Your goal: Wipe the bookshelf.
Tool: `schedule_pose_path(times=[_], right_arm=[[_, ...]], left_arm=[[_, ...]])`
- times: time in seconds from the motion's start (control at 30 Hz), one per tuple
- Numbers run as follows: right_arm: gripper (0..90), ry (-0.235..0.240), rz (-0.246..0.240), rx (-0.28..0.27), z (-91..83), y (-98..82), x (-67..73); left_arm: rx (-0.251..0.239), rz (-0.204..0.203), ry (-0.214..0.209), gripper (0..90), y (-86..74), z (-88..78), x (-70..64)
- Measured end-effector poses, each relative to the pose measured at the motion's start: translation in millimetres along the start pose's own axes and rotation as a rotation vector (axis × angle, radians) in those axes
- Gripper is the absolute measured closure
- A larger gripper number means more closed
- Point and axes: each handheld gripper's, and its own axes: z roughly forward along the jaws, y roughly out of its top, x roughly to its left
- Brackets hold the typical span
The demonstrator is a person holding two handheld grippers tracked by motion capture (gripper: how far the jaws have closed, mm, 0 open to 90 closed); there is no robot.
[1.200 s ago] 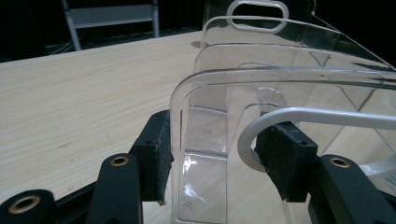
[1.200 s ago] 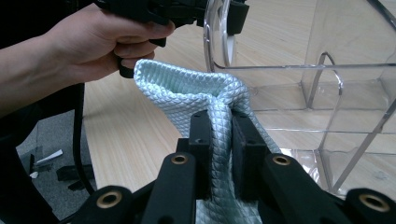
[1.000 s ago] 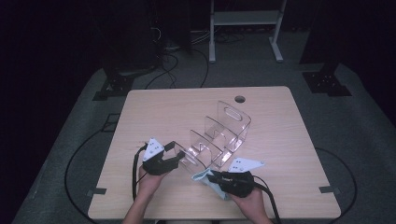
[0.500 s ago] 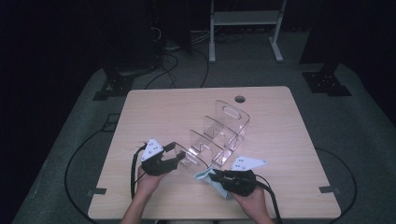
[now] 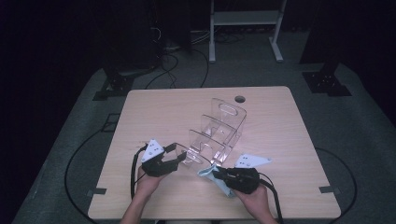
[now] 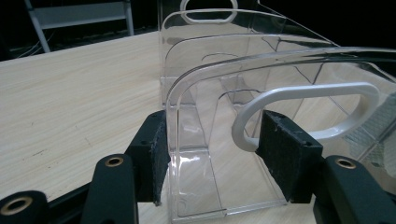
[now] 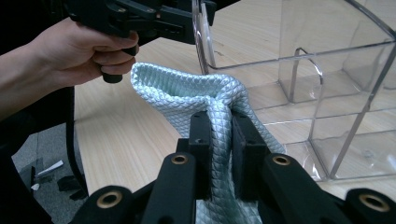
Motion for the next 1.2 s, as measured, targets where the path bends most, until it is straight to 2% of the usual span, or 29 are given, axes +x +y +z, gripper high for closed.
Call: schedule_pose_path(times=[0.8, 1.2], right_arm=[[79.7, -0.035, 0.058, -0.027, -9.6, -1.8, -20.8], [79.7, -0.102, 0.115, -0.057, -23.7, -3.6, -47.7]], left_arm=[[0.004, 0.018, -0.032, 47.7, 0.3, 1.4, -6.1], [0.015, 0.060, -0.110, 50.1, 2.5, 8.2, -22.1]])
